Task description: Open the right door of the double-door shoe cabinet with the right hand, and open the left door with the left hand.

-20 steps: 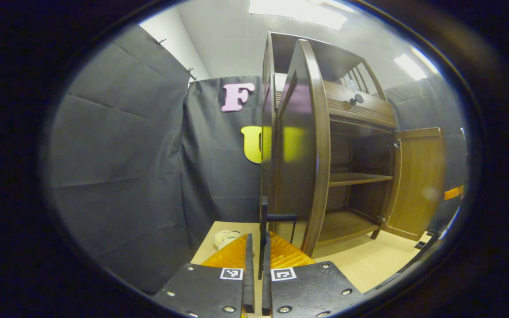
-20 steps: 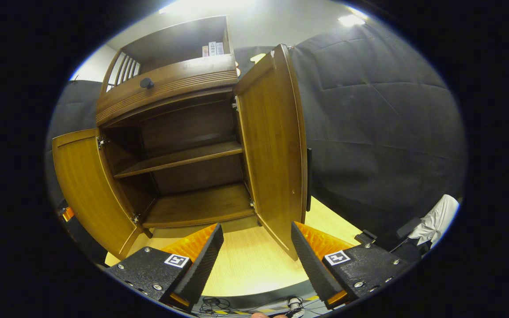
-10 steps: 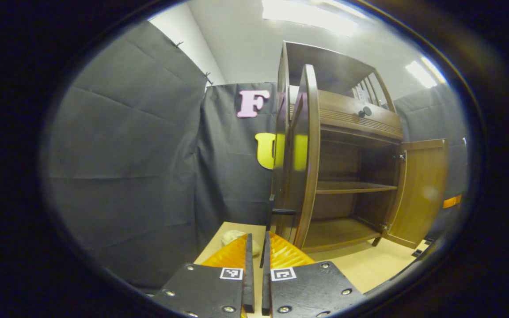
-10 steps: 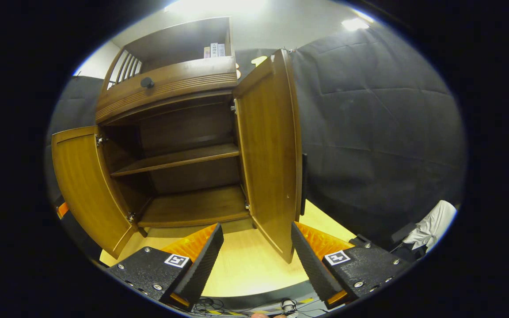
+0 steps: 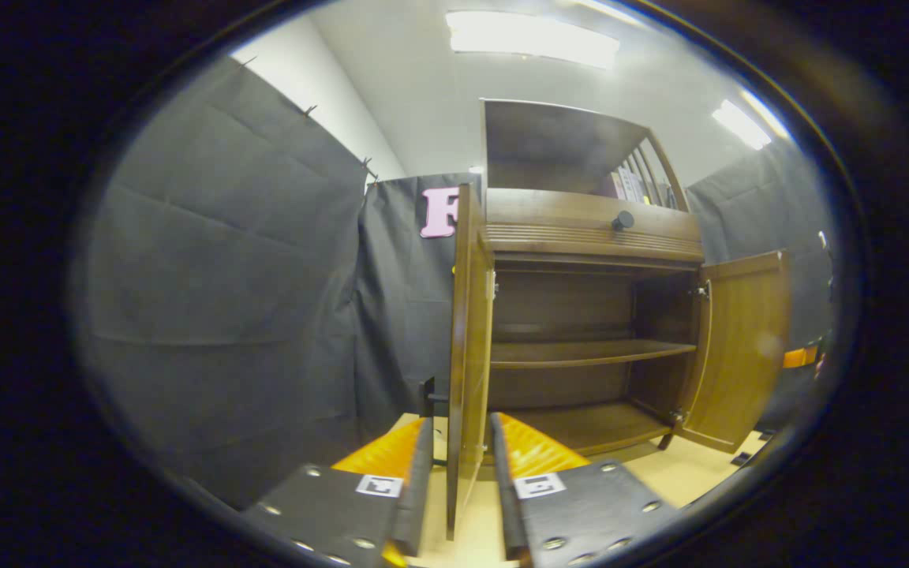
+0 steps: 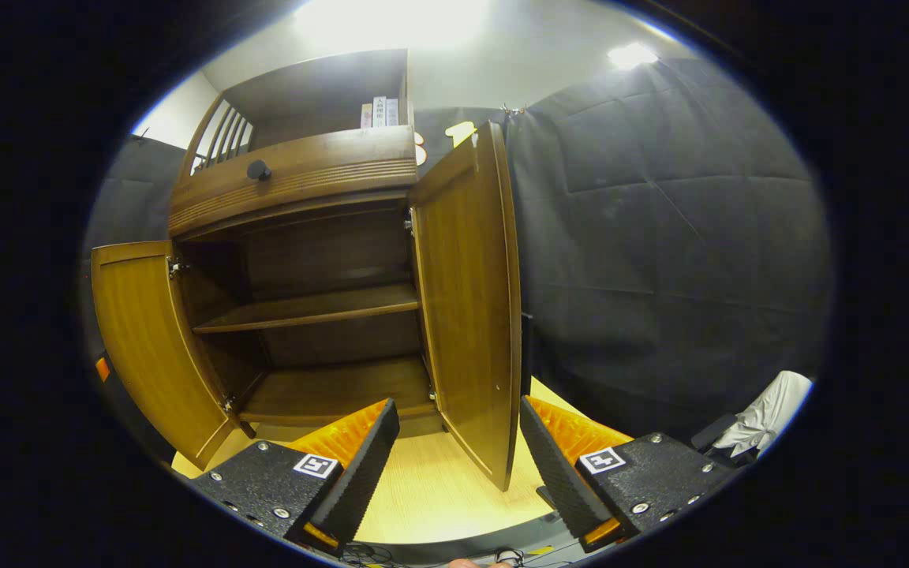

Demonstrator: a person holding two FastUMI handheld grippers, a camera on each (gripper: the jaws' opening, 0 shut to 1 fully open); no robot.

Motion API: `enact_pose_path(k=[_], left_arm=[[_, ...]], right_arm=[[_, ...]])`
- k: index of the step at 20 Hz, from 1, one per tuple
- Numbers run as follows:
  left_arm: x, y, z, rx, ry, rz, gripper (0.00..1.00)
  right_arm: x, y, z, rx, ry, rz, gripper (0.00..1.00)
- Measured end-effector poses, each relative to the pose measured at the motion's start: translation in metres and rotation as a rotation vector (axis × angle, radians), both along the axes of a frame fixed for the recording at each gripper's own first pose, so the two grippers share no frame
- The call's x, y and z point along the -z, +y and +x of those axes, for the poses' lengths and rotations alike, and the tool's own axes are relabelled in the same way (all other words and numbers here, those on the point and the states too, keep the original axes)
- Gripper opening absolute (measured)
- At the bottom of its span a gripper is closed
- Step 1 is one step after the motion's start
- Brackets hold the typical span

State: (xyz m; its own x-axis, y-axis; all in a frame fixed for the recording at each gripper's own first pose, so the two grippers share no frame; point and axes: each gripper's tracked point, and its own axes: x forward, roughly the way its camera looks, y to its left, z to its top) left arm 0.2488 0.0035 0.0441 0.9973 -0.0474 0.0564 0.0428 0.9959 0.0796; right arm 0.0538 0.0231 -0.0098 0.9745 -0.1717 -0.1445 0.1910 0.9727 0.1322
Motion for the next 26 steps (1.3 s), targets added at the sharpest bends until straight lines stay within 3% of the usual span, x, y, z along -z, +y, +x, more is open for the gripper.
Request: enact_pose_path(k=[7,12,19,20,26], left_arm=[[-0.007,-0.027,0.005,0.12,-0.023,0.024,0.99],[-0.003,-0.039,0.001,0.184,-0.007,0.024,1.0],[-0.003,-0.039,0.007,0.128,-0.013,-0.028,0.99],[-0.003,-0.041,0.008,0.124,-0.01,-0.045,0.99],[-0.004,-0.047,0.011,0.13,-0.034,-0.065,0.94]], right_arm=[[-0.025,0.018,-0.008,-0.041,-0.065,-0.016,0.92],[-0.035,0.022,-0.018,-0.039,-0.099,-0.07,0.91],[-0.031,0.039,-0.018,-0.039,-0.082,-0.068,0.91],[-0.032,0.043,-0.015,-0.042,-0.083,-0.079,0.95],[-0.051,0.061,0.007,-0.074,-0.123,-0.108,0.92]])
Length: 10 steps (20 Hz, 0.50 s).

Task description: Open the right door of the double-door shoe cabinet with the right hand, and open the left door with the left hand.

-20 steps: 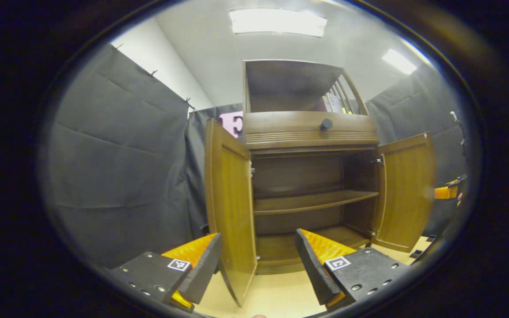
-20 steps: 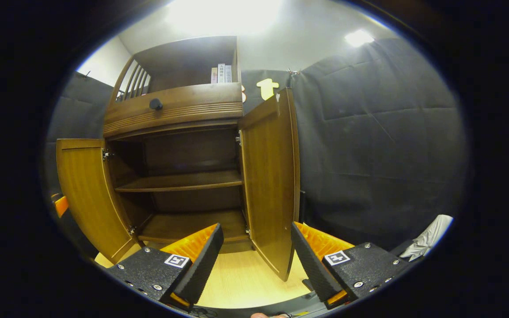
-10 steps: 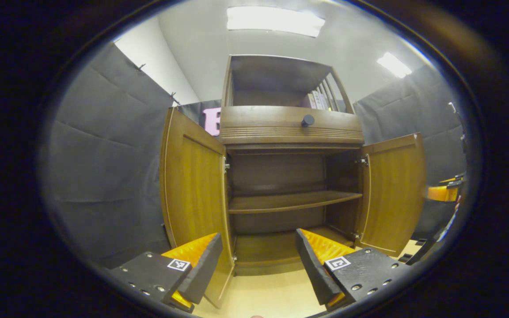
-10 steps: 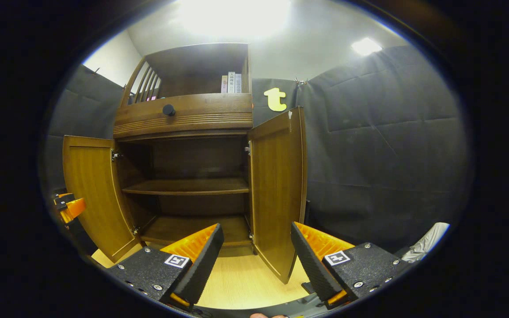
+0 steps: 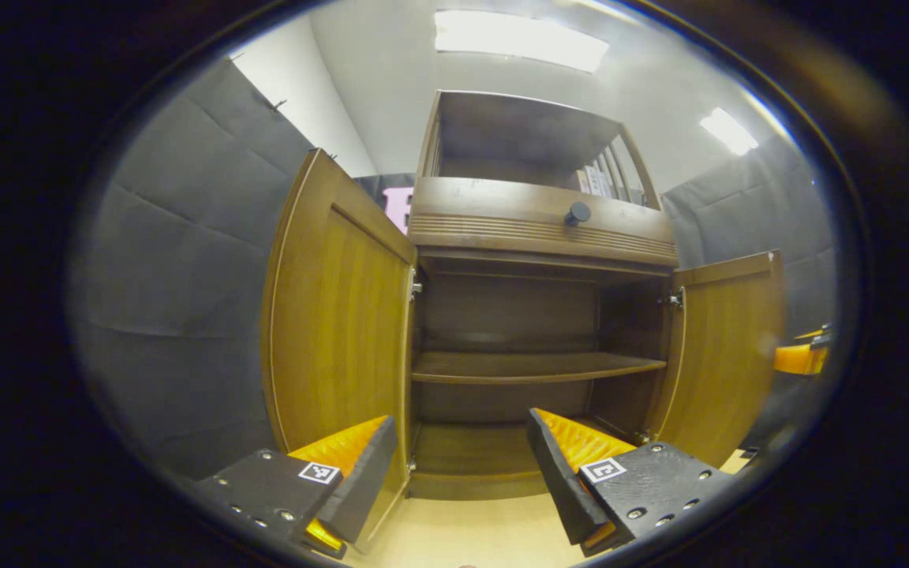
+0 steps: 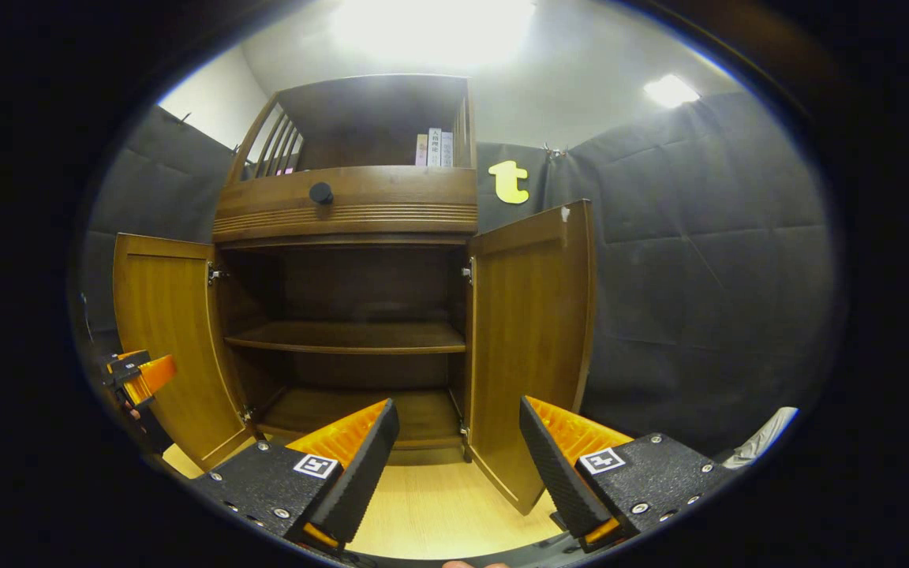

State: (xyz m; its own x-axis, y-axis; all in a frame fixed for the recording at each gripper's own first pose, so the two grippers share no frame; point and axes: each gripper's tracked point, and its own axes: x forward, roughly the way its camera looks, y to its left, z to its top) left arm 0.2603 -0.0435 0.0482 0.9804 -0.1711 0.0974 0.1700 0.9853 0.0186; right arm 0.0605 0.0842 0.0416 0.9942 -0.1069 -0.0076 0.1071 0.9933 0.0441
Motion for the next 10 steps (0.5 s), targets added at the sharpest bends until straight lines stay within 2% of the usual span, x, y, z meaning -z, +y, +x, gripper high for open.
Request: enact_pose_path(k=[1,2,5,6,10], left_arm=[[0.001,-0.001,-0.001,0.005,0.003,0.004,0.94],[0.002,-0.001,-0.001,0.011,0.007,0.005,0.99],[0.006,-0.003,-0.003,0.028,0.03,0.013,0.99],[0.006,-0.002,-0.004,0.028,0.031,0.021,0.99],[0.008,0.005,-0.006,0.006,0.026,0.048,0.99]], right_arm=[[-0.003,0.003,0.003,-0.006,-0.01,0.002,0.92],[-0.004,0.005,0.005,-0.011,-0.013,0.001,0.92],[-0.001,0.009,0.005,-0.016,-0.016,0.006,0.99],[0.002,0.01,0.006,-0.02,-0.012,0.012,0.92],[0.012,0.015,0.01,-0.038,0.007,0.029,0.92]])
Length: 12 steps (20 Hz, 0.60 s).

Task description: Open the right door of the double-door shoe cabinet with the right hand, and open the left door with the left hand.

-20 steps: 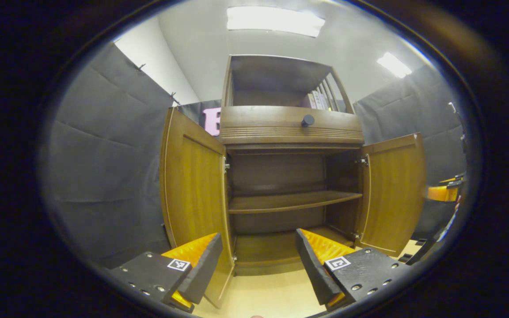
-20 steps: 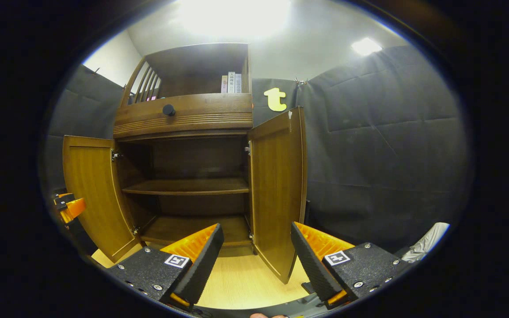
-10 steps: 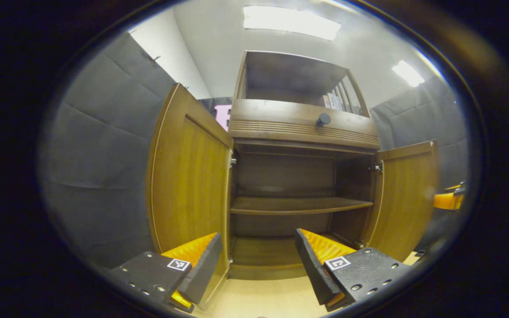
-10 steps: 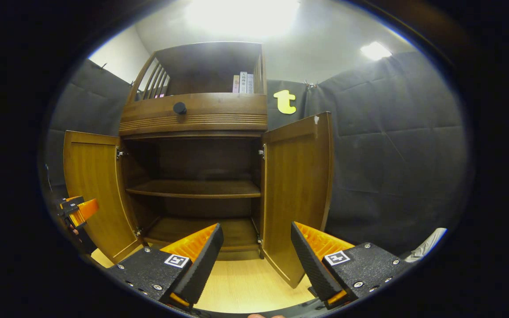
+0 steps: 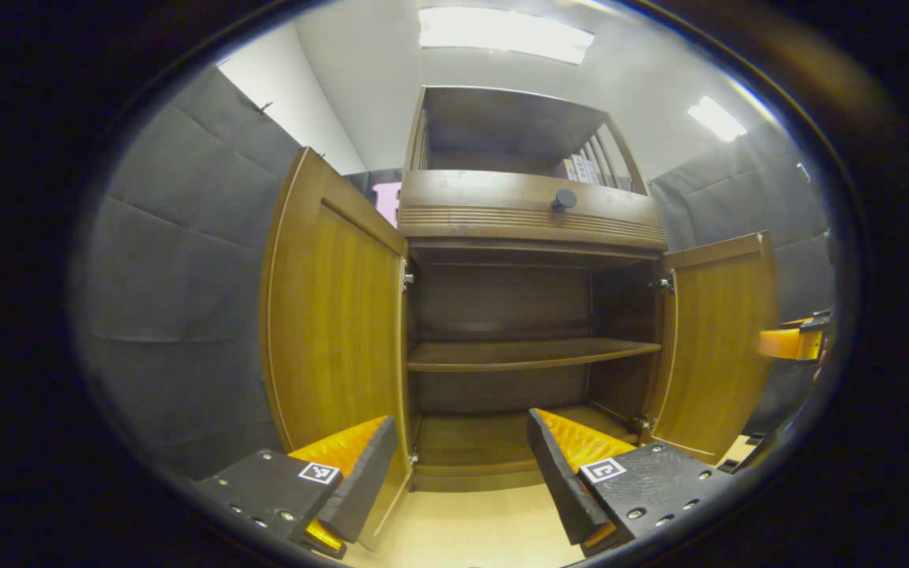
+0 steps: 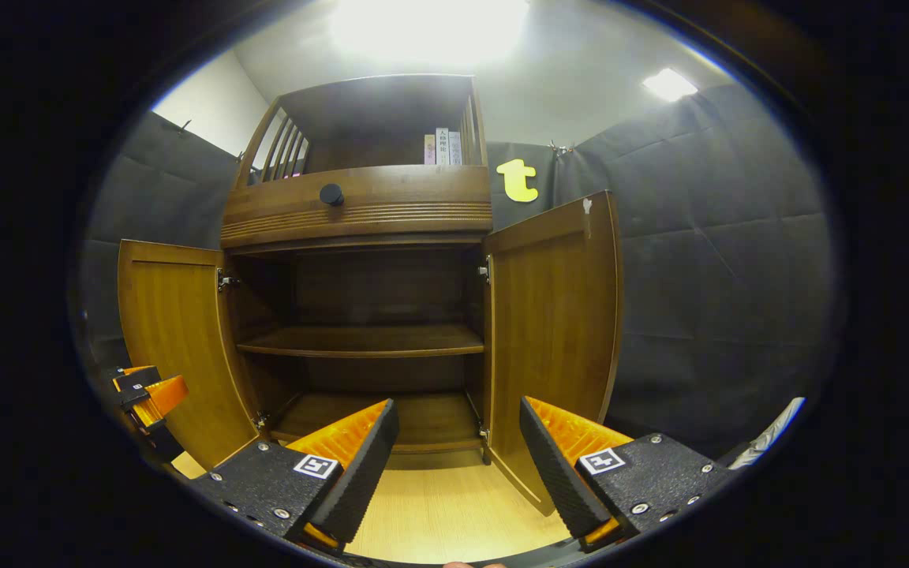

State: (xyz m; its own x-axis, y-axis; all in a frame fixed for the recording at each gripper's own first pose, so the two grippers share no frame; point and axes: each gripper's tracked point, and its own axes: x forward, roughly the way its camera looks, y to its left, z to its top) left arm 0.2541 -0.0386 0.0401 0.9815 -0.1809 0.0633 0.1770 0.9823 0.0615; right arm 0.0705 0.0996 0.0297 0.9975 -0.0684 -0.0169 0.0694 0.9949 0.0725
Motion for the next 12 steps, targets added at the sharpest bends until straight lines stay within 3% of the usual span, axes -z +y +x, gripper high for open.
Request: enact_pose_path(k=[1,2,4,8,11,12], left_arm=[[0.0,0.003,-0.002,-0.012,0.004,0.001,0.99],[0.0,0.005,-0.003,-0.025,0.008,0.0,0.99],[0.001,0.008,-0.006,-0.046,0.013,-0.002,0.99],[0.003,0.016,-0.009,-0.08,0.02,0.016,0.99],[0.004,0.023,-0.014,-0.119,0.03,0.024,0.99],[0.004,0.023,-0.014,-0.13,0.031,0.022,0.99]], right_arm=[[-0.001,0.001,0.001,-0.005,-0.002,0.002,0.95],[-0.001,0.002,0.004,-0.01,-0.003,0.004,0.92],[-0.001,0.003,0.009,-0.018,-0.007,0.009,0.95],[0.001,0.011,0.021,-0.043,0.002,0.007,0.92],[-0.001,0.026,0.026,-0.104,-0.011,0.0,0.95],[0.0,0.03,0.028,-0.125,-0.009,-0.003,0.92]])
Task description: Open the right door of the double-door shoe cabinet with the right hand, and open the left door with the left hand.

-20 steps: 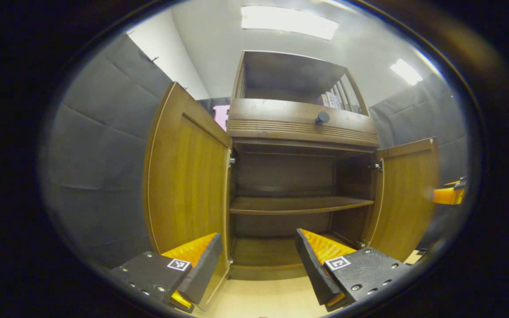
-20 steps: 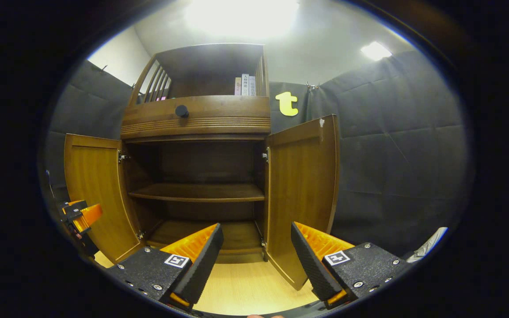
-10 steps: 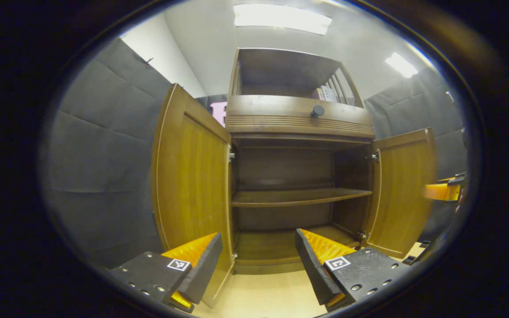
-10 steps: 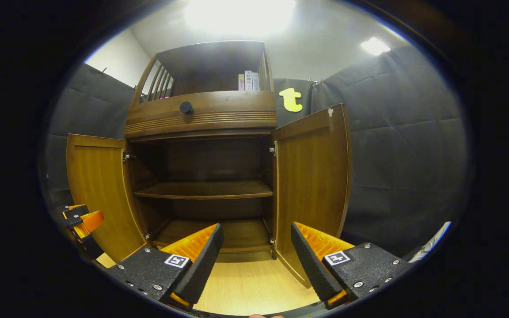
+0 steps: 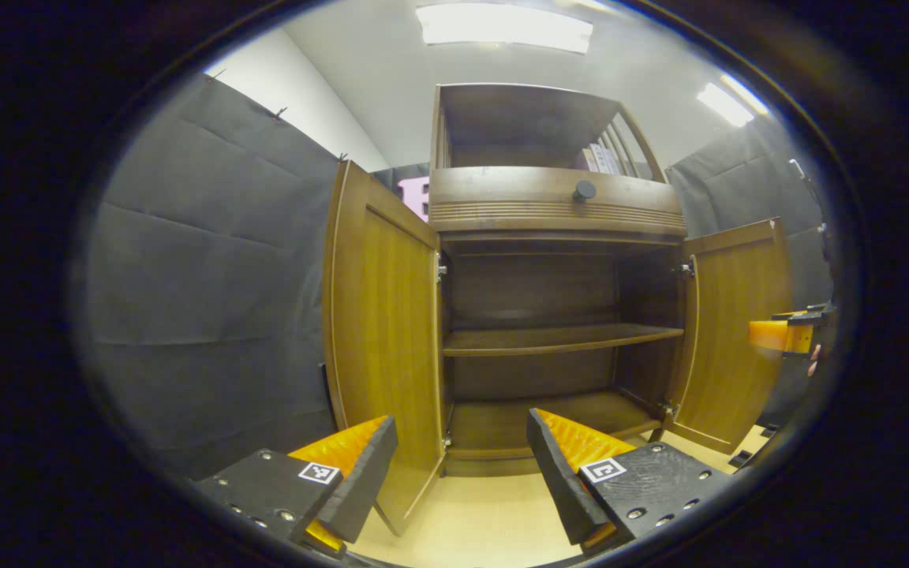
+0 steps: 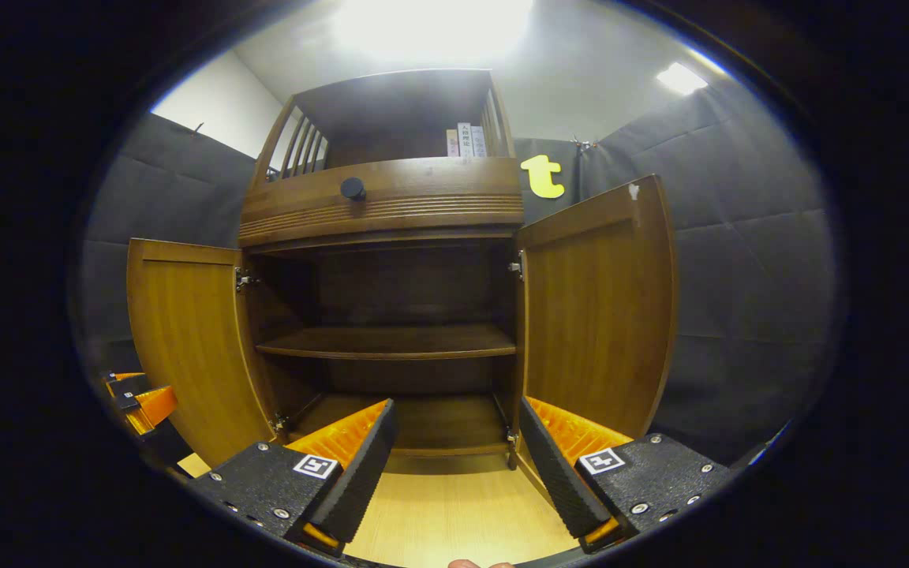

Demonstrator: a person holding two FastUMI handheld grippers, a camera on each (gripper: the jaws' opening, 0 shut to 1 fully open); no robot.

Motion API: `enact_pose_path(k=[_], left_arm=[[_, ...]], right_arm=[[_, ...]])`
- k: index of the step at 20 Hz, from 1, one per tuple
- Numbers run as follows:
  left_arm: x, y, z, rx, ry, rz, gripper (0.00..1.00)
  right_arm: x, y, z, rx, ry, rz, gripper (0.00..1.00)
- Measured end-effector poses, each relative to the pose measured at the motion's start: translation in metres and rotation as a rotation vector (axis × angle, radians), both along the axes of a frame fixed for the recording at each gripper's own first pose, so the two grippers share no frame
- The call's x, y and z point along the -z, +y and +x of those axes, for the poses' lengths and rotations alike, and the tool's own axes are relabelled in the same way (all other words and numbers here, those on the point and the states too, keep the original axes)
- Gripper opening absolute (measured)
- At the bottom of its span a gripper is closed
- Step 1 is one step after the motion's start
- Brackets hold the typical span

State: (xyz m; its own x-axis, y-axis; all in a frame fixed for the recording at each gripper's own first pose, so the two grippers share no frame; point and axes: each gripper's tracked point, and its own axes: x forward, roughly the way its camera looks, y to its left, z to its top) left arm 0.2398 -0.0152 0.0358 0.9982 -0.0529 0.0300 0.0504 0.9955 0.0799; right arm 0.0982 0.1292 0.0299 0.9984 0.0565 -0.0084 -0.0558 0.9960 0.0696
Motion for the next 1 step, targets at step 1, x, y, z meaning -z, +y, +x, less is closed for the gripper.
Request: enact_pose_path(k=[1], left_arm=[[0.0,0.0006,-0.0008,-0.013,0.002,-0.001,0.99]], right_arm=[[0.0007,0.0021,0.0014,-0.017,0.003,-0.004,0.92]])
